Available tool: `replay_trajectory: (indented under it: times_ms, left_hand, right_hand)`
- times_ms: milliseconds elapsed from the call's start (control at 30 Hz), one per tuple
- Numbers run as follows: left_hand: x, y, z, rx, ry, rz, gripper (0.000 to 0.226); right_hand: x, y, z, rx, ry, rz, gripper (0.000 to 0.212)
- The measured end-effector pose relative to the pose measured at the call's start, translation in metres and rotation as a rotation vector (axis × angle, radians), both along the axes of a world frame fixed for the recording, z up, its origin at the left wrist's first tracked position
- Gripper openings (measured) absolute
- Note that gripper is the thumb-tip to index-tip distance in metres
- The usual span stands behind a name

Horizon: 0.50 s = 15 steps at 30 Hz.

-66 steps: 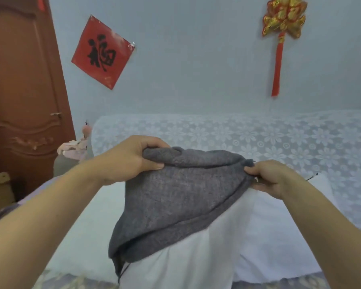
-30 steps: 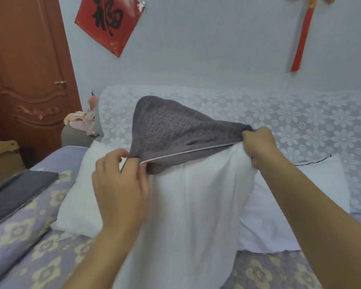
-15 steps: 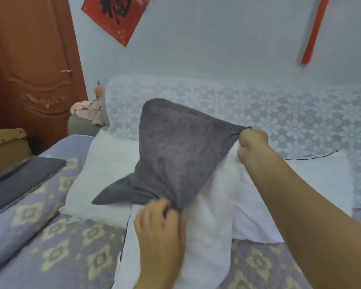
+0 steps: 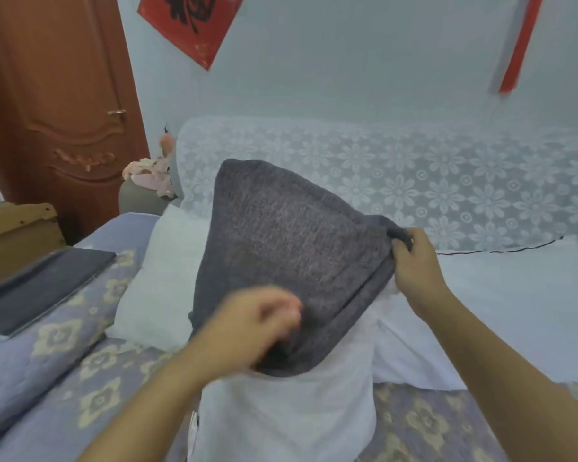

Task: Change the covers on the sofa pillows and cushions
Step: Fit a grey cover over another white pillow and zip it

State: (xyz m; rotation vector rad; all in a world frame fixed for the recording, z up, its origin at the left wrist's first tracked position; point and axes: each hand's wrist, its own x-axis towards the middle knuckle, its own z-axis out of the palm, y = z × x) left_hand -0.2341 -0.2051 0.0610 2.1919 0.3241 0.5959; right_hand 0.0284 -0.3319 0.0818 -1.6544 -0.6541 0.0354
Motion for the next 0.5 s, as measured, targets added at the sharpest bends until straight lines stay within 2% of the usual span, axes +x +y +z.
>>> replay_trajectory:
  times_ms: [33,67,100,133,233,300,367,433,500]
  left_hand:
    - [0.005,0.019,0.014,-0.079,-0.252,0.253,0.01]
    - [0.01,0.037,0.03,-0.055,-0.428,0.47,0.009]
    - [0.015,0.049,0.046,0.002,-0.527,0.612,0.005]
    - [0.021,0.061,0.054,0.022,-0.558,0.667,0.015]
    - [0.042,0.071,0.04,-0.152,-0.399,0.521,0.047]
    - [0.045,0.061,0.002,-0.152,-0.274,0.451,0.064]
    - [0.042,0.05,-0.037,-0.124,-0.223,0.427,0.07]
    - [0.041,0.037,-0.065,0.0,-0.166,0.455,0.076]
    - [0.043,0.024,-0.084,0.223,-0.129,0.434,0.079]
  right_hand:
    - [-0.004,-0.006,-0.01,-0.002,-0.018,0.036,0.013]
    - [-0.007,-0.01,-0.02,-0.008,-0.017,0.061,0.014]
    - [-0.009,-0.014,-0.03,-0.017,0.001,0.072,0.015]
    - [-0.009,-0.017,-0.04,-0.028,0.025,0.078,0.016]
    - [-0.003,-0.026,-0.052,-0.073,0.083,0.071,0.017]
    - [0.007,-0.033,-0.054,-0.072,0.143,0.073,0.018]
    - [0.019,-0.045,-0.059,-0.09,0.199,0.062,0.019]
    - [0.032,-0.058,-0.072,-0.149,0.252,0.022,0.019]
    - [0.043,-0.069,-0.092,-0.207,0.357,-0.032,0.02]
